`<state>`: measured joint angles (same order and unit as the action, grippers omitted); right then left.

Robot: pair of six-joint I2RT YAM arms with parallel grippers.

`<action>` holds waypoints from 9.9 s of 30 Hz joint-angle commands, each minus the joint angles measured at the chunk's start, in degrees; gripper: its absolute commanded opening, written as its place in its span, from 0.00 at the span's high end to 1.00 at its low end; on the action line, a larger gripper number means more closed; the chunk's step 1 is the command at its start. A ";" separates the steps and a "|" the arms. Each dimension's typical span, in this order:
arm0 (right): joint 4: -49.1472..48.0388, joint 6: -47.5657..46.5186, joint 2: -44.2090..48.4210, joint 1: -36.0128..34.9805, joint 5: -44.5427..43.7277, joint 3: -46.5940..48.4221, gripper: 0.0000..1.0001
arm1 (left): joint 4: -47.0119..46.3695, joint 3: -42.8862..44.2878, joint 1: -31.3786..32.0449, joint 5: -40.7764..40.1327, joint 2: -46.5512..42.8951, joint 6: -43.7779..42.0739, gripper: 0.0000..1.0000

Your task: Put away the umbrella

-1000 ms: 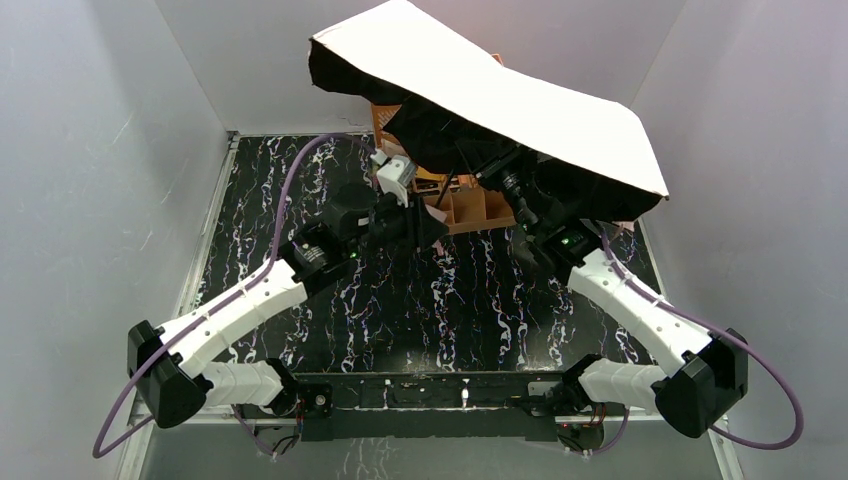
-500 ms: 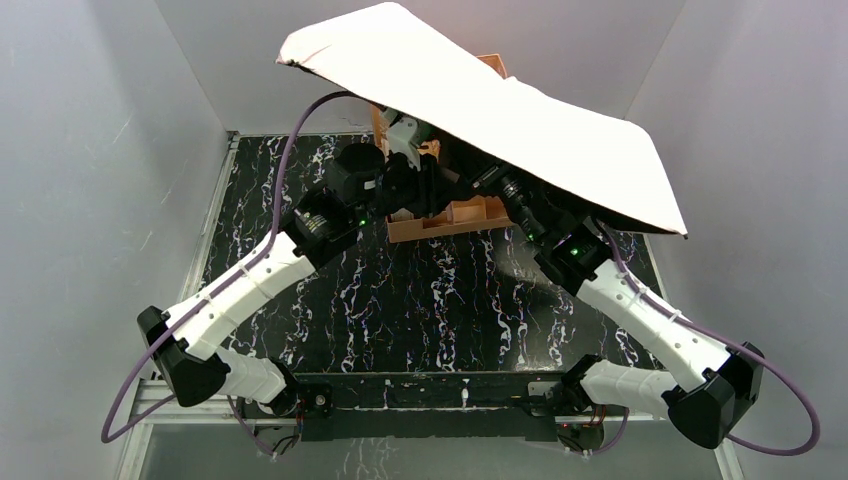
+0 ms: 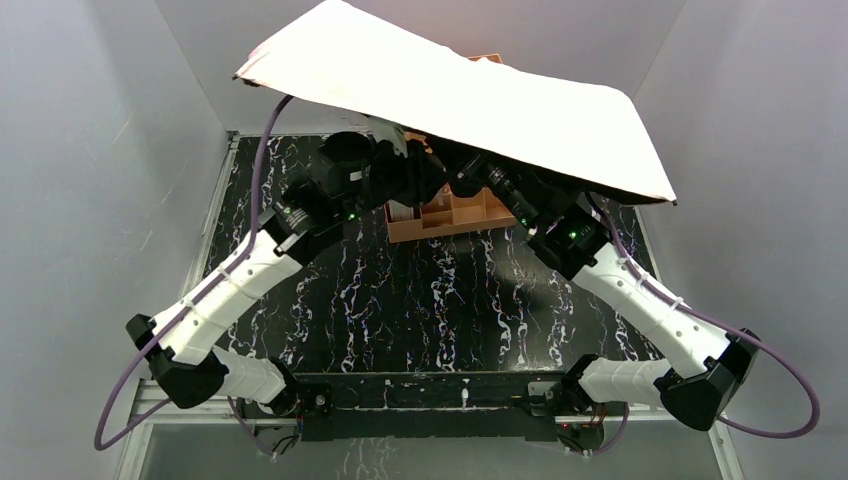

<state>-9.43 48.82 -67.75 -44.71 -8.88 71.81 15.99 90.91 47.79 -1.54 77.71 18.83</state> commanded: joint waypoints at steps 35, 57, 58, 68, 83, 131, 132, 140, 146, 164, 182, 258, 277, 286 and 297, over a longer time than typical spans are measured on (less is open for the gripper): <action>2.78 12.98 -6.55 -26.39 18.73 10.31 1.00 | 53.31 19.69 -0.38 -3.54 -14.46 21.16 1.00; 1.51 17.07 -0.85 -13.47 14.78 -19.60 1.00 | 29.01 -19.51 -0.35 -8.72 -22.80 22.40 1.00; 1.35 17.06 -1.03 -13.06 15.16 -19.99 1.00 | 28.20 -20.33 -0.36 -8.88 -22.64 21.91 1.00; -7.57 19.39 -8.62 -12.59 20.09 -25.60 1.00 | 17.04 -34.98 -0.27 -8.45 -25.86 21.39 1.00; -13.65 18.47 -4.72 -11.69 11.16 -36.09 0.54 | 11.00 -46.11 -0.32 -12.46 -28.12 26.52 1.00; 52.66 -22.93 4.39 -11.21 -22.28 5.71 0.53 | 22.35 -23.72 -0.17 0.75 -32.65 13.13 0.28; 53.17 -23.80 2.58 -10.83 -22.19 6.81 0.53 | 22.78 -20.82 -0.23 -0.69 -31.86 12.15 0.28; 50.38 -32.99 -7.09 4.04 -4.92 5.87 0.57 | 31.83 -5.84 -0.20 -19.76 -15.36 6.43 0.35; 46.62 -36.98 -11.56 11.56 8.23 1.89 0.57 | 29.74 -4.99 -4.35 -26.77 -5.93 1.84 0.32; 28.87 -34.68 -22.35 14.78 19.19 -12.76 0.41 | -3.39 -43.22 -10.26 -3.67 -2.05 9.90 0.33; 32.80 -40.53 -9.20 15.31 11.35 -9.78 0.38 | 3.31 -34.34 -13.44 2.55 -15.77 1.94 0.23; -3.61 -7.38 -25.66 -5.30 25.30 -24.02 0.66 | -20.66 -44.73 -17.47 33.46 10.14 8.42 0.73; 30.29 -20.34 5.55 -5.92 6.46 -28.33 0.44 | -4.81 -26.80 -20.17 24.28 12.01 -5.77 0.45; 44.08 -24.53 5.02 -3.02 -3.28 -22.54 0.30 | -1.58 -28.94 -22.83 20.62 2.43 -4.88 0.39; 35.31 -28.88 -1.67 2.22 13.12 -26.62 0.37 | 1.42 -40.18 -22.75 19.60 -10.03 1.54 0.36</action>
<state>31.33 21.08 -67.88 -42.81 -2.70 46.81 15.31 55.61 24.95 16.86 70.30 16.38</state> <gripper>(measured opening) 0.669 0.644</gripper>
